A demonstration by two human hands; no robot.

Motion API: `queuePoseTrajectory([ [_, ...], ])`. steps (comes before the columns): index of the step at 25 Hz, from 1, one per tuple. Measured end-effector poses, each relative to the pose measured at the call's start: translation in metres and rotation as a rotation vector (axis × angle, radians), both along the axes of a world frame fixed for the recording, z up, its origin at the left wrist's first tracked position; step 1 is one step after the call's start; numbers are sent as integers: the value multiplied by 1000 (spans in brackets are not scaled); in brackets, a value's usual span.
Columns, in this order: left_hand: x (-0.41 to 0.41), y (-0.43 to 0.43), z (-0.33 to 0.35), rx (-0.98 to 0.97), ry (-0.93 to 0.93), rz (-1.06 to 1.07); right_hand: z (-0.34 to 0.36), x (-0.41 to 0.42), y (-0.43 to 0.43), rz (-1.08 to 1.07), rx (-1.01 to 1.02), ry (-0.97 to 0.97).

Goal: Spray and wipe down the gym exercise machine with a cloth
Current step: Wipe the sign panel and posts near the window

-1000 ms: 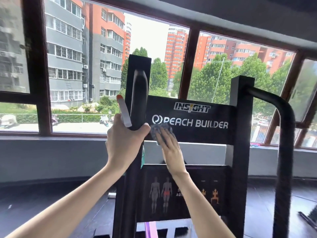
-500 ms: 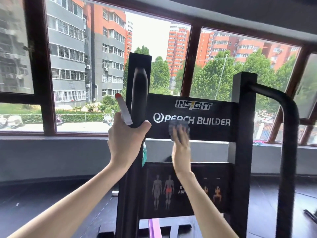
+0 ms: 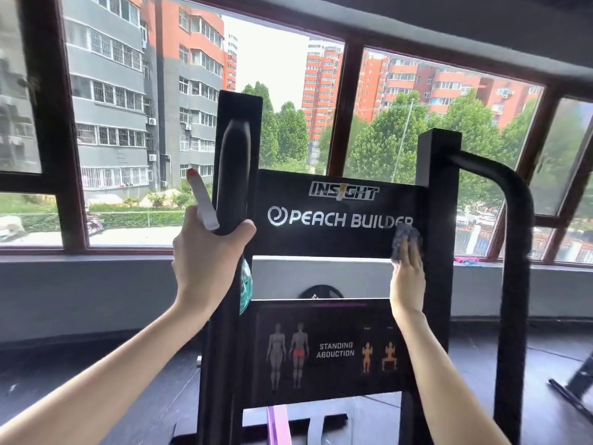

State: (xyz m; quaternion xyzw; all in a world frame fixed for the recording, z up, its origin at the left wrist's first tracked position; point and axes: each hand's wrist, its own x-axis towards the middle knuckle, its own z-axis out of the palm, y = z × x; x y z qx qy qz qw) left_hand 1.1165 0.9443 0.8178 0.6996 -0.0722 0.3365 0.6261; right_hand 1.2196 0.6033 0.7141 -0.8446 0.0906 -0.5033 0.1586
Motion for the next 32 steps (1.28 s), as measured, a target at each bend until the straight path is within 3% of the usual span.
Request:
queuePoseTrajectory([
  [3, 1, 1, 1, 18, 0, 0, 12, -5, -8, -70, 35, 39],
  [8, -5, 0, 3, 36, 8, -14, -3, 2, 33, -27, 397, 76],
  [10, -8, 0, 6, 55, 2, -3, -16, -3, 33, 8, 438, 112],
  [15, -17, 1, 11, 95, -17, 0, -14, -20, 13, -132, 191, -5],
  [18, -12, 2, 8, 54, -11, -11, -3, -18, 12, -98, 373, -70],
  [20, -10, 2, 7, 61, -10, -8, -6, -12, 26, -45, 400, -11],
  [24, -11, 2, 6, 59, -17, -10, -37, -14, 43, 88, -10, 132],
  [28, -8, 4, 4, 87, -8, 0, -52, -24, 0, -123, 229, 95],
  [32, -2, 2, 1, 17, 36, 13, -54, -29, 38, 38, 231, 70],
])
